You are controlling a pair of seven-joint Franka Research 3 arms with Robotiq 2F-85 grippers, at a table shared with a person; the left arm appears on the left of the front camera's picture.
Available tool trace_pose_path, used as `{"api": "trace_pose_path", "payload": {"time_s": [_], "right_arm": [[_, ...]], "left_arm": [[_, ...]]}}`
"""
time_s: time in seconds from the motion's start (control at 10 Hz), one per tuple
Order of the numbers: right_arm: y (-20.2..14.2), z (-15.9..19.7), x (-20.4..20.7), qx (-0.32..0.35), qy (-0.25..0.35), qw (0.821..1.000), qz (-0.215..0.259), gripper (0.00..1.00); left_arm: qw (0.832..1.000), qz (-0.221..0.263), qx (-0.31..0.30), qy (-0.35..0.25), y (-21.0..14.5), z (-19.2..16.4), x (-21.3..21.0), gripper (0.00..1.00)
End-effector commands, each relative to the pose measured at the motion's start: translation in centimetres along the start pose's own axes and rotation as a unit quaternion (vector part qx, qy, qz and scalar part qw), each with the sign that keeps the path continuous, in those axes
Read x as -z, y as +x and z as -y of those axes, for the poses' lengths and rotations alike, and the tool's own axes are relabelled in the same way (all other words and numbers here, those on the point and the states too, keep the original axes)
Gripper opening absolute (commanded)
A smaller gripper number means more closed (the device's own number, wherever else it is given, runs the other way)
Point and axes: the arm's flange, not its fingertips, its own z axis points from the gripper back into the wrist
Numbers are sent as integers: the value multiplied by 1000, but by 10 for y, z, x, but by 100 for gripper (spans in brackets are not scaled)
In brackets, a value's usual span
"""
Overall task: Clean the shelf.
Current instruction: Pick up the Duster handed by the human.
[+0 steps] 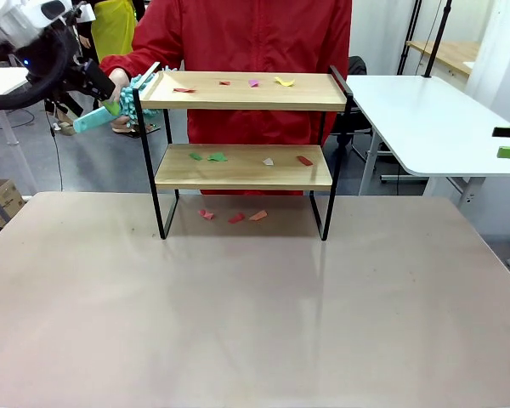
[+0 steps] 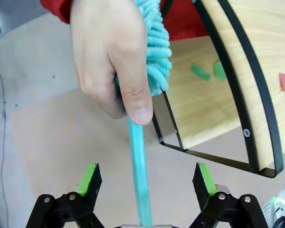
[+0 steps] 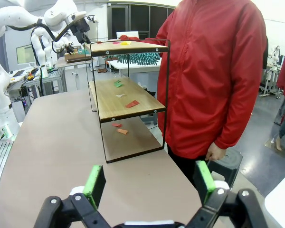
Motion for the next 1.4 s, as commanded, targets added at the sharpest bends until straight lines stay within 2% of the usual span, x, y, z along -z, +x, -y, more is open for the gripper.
{"api": "trace_pose_path", "payload": {"time_s": [0.0, 0.2, 0.3, 0.4, 0.5, 0.7, 0.8, 1.0, 1.3], "right_arm": [[2, -1, 1, -1, 1, 1000, 1, 100], [2, -1, 1, -1, 1, 1000, 1, 100], [2, -1, 1, -1, 1, 1000, 1, 100], [2, -1, 1, -1, 1, 1000, 1, 100], [2, -1, 1, -1, 1, 1000, 1, 100], [2, -1, 1, -1, 1, 1000, 1, 100], [2, -1, 1, -1, 1, 1000, 1, 100], [2, -1, 1, -1, 1, 1000, 1, 100], [2, -1, 1, -1, 1, 1000, 1, 100]], "left_arm": [[1000, -7, -14, 20, -12, 7, -1, 100], [999, -14, -13, 32, -12, 7, 1, 100], [999, -25, -12, 35, -11, 6, 1, 44], [999, -23, -13, 40, -11, 5, 1, 43], [999, -24, -12, 37, -11, 5, 1, 0], [999, -24, -16, 40, -11, 6, 1, 0], [998, -22, -19, 47, -11, 6, 0, 17], [997, -13, -32, 68, -12, 6, -1, 0], [996, -10, -48, 80, -11, 8, -2, 0]]}}
